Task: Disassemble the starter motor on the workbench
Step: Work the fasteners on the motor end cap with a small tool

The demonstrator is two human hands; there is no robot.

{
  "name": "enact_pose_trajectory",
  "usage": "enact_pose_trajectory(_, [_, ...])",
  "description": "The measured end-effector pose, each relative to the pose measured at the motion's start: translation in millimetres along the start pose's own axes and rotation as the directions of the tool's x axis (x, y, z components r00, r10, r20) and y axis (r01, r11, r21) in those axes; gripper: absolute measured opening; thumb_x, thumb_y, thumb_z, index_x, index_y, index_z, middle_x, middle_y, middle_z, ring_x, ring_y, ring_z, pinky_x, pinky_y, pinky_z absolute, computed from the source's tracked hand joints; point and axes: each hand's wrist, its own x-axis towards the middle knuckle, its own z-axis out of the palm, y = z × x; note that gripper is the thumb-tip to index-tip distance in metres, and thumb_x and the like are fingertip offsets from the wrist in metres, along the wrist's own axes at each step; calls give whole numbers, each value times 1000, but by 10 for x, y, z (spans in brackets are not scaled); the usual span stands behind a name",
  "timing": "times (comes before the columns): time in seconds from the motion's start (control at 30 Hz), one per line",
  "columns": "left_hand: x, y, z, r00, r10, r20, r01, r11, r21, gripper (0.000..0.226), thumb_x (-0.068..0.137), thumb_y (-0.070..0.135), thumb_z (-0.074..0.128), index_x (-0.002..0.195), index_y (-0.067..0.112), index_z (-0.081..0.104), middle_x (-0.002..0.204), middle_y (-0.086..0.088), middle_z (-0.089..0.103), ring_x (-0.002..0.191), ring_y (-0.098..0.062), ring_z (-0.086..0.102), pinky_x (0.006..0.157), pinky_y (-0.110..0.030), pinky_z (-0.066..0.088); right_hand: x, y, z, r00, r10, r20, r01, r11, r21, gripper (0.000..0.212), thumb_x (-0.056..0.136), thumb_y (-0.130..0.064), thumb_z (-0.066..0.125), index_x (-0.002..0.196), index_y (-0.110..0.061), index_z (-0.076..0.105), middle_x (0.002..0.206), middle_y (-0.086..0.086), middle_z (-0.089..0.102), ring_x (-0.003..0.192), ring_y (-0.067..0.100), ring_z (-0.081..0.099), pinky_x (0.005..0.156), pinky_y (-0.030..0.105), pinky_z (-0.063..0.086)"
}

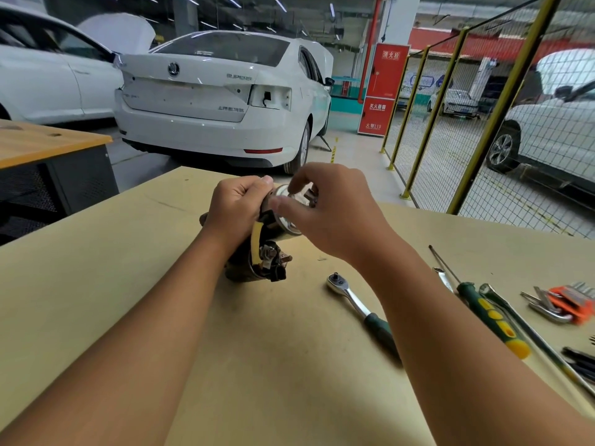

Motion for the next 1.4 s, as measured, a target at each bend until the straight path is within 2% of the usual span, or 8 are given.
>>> enact_pose_trajectory(0.4, [-17, 44, 8, 1000, 0, -7, 0, 1000, 25, 48, 101, 30, 53, 53, 24, 50, 51, 12, 39, 54, -9, 37, 55, -27, 33, 6, 21, 18, 1000, 14, -14, -13, 999, 45, 16, 89, -39, 71, 87, -23, 68, 73, -14, 57, 72, 10, 57, 62, 38, 54])
enact_pose_trajectory(0.53, [-22, 52, -4, 1000, 7, -2, -7, 1000, 10, 49, 102, 30, 52, 72, -8, 62, 63, -25, 51, 61, -30, 47, 60, -43, 42, -4, 14, 12, 1000, -3, -12, 3, 998, 61, 22, 85, -45, 74, 94, -26, 68, 76, -16, 57, 76, 9, 57, 63, 36, 52])
enact_pose_trajectory(0.67, [-36, 80, 10, 1000, 2, -19, -2, 999, 42, 53, 101, 31, 52, 66, -9, 49, 54, 3, 37, 56, -12, 36, 58, -31, 32, -3, 25, 48, 1000, 4, -28, -1, 996, 89, 21, 91, -42, 69, 87, -21, 68, 75, -12, 60, 72, 8, 58, 62, 39, 53])
enact_pose_trajectory(0.77, [-39, 76, -3, 1000, -4, -20, 4, 1000, 25, 51, 101, 32, 53, 67, -6, 55, 60, -18, 46, 60, -25, 43, 61, -36, 39, -6, 50, 84, 998, -21, -52, 28, 990, 136, 20, 83, -42, 77, 95, -32, 65, 72, -19, 55, 66, 0, 54, 55, 23, 41])
enact_pose_trajectory(0.9, [-36, 91, -4, 1000, 5, -26, -5, 1000, 19, 52, 99, 35, 52, 79, -11, 64, 68, -30, 53, 64, -27, 50, 64, -38, 45, -116, 58, 310, 971, 96, -220, -22, 948, 317, 23, 83, -38, 80, 89, -26, 61, 57, -18, 48, 53, 1, 48, 51, 12, 31])
enact_pose_trajectory(1.13, [-13, 63, 1, 1000, 4, -22, -3, 999, 34, 56, 98, 36, 52, 83, -16, 63, 72, -32, 56, 66, -38, 51, 65, -50, 48, -256, 27, 574, 922, 272, -277, -16, 741, 672, 10, 86, -17, 79, 88, -21, 69, 60, -10, 57, 56, 8, 52, 55, 23, 45])
enact_pose_trajectory(1.23, [-14, 71, 2, 1000, 4, -29, -3, 999, 44, 53, 98, 36, 53, 75, -10, 62, 60, -14, 51, 60, -23, 46, 60, -39, 40, -247, 61, 596, 908, 267, -324, 7, 762, 648, 12, 95, -28, 67, 84, -24, 67, 67, -7, 62, 62, 10, 57, 59, 28, 48])
enact_pose_trajectory(1.4, [-17, 53, 5, 999, 8, -34, -6, 999, 47, 58, 99, 38, 51, 81, -16, 62, 69, -30, 53, 66, -27, 45, 64, -42, 42, -298, 221, 704, 881, 377, -286, -147, 792, 593, 34, 103, -38, 43, 72, -26, 47, 61, -17, 50, 58, 3, 42, 57, 22, 34])
